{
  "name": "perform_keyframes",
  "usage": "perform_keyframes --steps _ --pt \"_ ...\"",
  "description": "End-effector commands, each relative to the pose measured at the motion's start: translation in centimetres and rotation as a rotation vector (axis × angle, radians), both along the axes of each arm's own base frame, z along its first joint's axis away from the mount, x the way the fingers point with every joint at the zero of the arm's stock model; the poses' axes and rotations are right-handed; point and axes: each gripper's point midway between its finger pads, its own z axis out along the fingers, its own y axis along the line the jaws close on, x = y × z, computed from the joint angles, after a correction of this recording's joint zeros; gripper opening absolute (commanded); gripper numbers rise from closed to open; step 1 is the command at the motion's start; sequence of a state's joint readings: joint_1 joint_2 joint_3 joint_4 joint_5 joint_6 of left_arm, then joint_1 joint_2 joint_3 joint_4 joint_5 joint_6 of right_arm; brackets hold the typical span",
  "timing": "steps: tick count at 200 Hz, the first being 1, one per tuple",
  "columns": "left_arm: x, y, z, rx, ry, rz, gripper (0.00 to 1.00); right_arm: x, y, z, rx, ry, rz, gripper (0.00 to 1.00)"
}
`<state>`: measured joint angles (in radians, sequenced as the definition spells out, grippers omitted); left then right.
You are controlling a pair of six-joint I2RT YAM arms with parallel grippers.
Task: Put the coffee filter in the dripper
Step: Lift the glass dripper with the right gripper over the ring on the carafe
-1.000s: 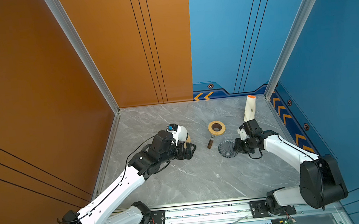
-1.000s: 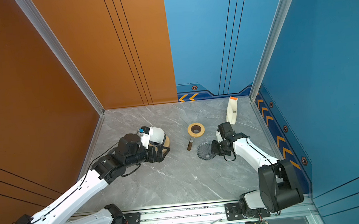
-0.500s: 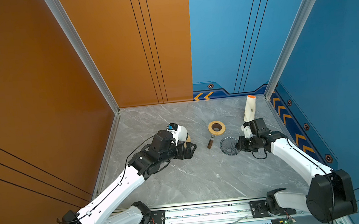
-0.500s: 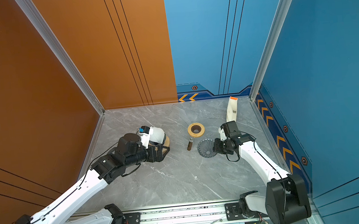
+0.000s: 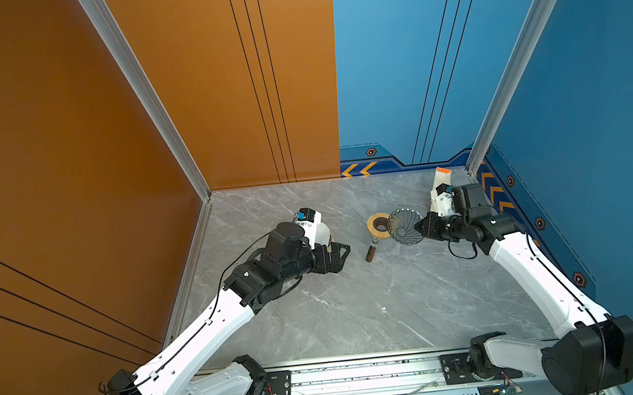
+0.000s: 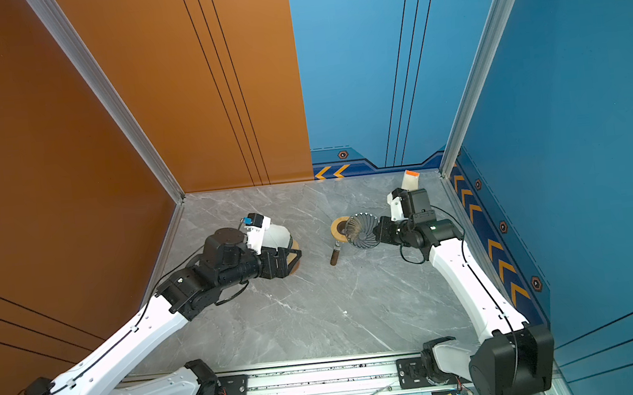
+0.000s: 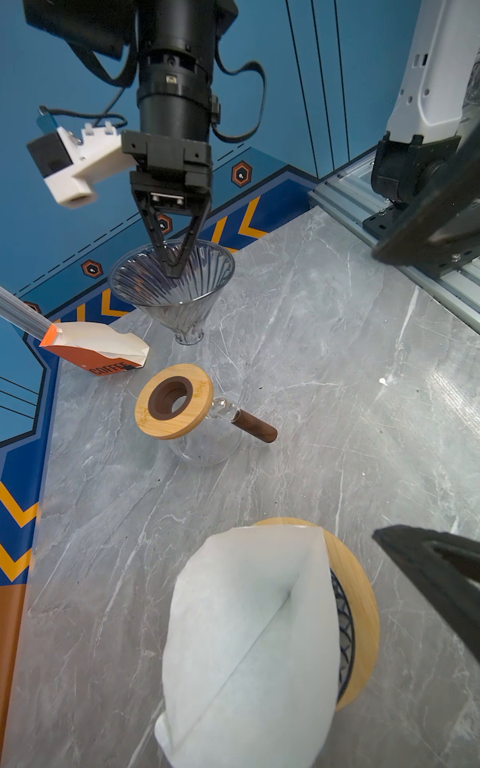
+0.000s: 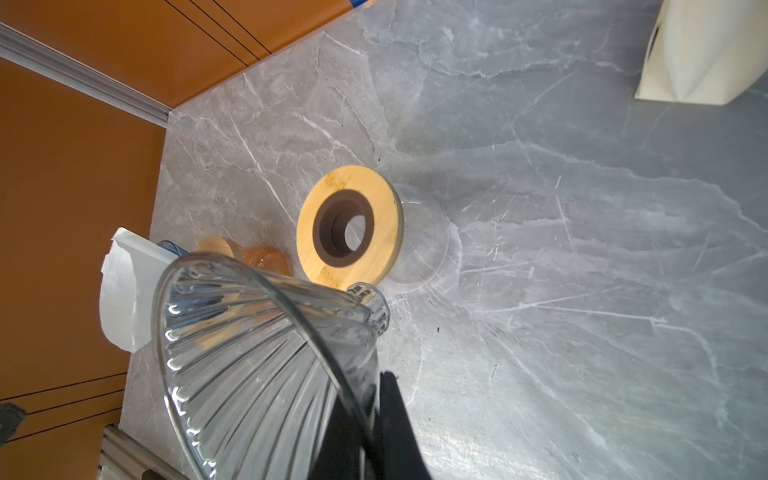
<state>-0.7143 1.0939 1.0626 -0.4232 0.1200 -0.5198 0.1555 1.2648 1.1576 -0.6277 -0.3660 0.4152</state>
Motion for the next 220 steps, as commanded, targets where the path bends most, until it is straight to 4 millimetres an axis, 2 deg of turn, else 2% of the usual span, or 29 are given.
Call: perform_keyframes --steps 1,34,69,119,171,220 --pt "0.6 0.1 1.2 0.001 -0.037 0.009 0.98 1.8 0.8 1.1 0.013 -0.030 0.024 0.00" --pt "1.4 0.6 1.5 0.006 -0.048 0.029 0.98 3.9 2.2 1.2 0.029 -0.030 0.046 0.00" --pt "1.9 0.9 1.7 0.007 -0.051 0.042 0.98 5.6 3.7 0.4 0.032 -0.007 0.076 0.00" --pt "2.2 1.0 1.7 0.003 -0.046 0.046 0.98 7.1 4.3 -0.8 0.022 0.007 0.080 0.00" --pt "3.0 0.1 2.2 0.008 -0.050 0.026 0.98 8.0 4.4 -2.4 0.017 0.048 0.069 0.00" --pt "4.6 -1.6 2.9 0.024 -0.049 -0.009 0.98 7.7 4.2 -3.8 0.000 0.122 0.054 0.01"
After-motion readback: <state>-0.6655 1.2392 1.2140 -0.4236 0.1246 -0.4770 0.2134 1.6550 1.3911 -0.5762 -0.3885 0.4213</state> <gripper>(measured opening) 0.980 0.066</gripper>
